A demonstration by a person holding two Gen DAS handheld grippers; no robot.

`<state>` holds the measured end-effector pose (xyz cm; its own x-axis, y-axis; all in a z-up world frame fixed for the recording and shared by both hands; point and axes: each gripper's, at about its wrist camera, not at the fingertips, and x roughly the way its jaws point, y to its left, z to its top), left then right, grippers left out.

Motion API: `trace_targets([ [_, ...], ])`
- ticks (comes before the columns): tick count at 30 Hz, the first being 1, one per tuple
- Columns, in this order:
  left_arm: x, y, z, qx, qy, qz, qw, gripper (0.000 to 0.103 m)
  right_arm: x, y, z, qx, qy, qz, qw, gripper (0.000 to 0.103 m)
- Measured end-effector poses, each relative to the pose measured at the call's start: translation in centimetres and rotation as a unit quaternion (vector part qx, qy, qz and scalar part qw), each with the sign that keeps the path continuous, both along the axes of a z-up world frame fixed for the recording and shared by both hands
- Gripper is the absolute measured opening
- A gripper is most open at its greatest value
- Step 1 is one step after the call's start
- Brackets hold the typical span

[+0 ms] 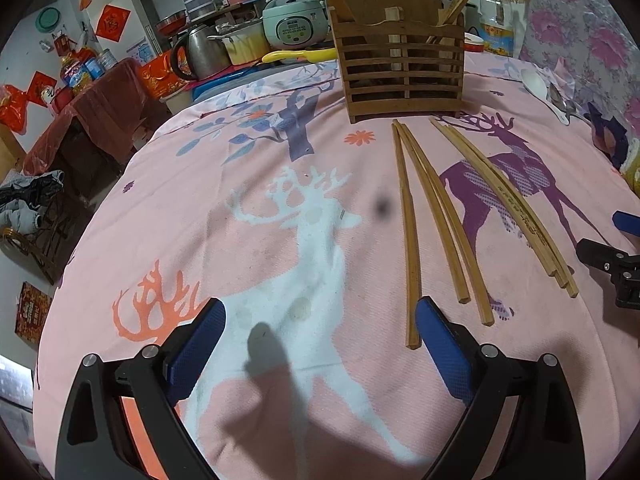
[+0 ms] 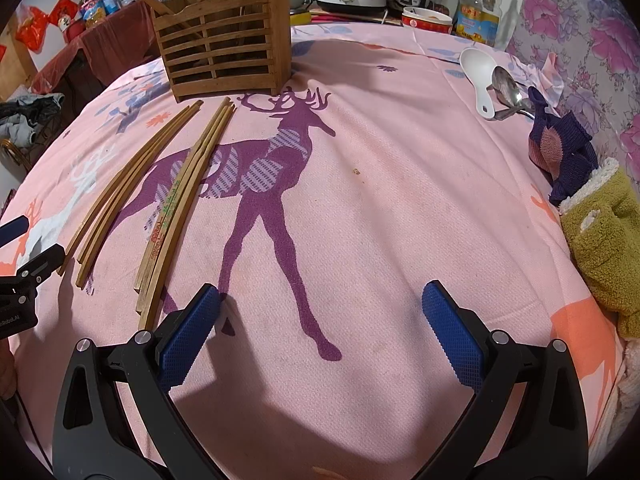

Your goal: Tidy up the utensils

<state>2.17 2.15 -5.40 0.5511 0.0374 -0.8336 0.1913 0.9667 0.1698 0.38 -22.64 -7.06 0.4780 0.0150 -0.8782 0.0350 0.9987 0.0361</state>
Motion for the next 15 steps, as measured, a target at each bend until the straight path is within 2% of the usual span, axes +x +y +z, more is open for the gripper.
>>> trace_targets([
  [15, 0.04, -0.44, -0.45, 0.015, 0.007, -0.006, 0.9999, 0.094, -0.01, -0.03, 0.02, 0.000, 0.000, 0.000, 1.000, 0.098],
])
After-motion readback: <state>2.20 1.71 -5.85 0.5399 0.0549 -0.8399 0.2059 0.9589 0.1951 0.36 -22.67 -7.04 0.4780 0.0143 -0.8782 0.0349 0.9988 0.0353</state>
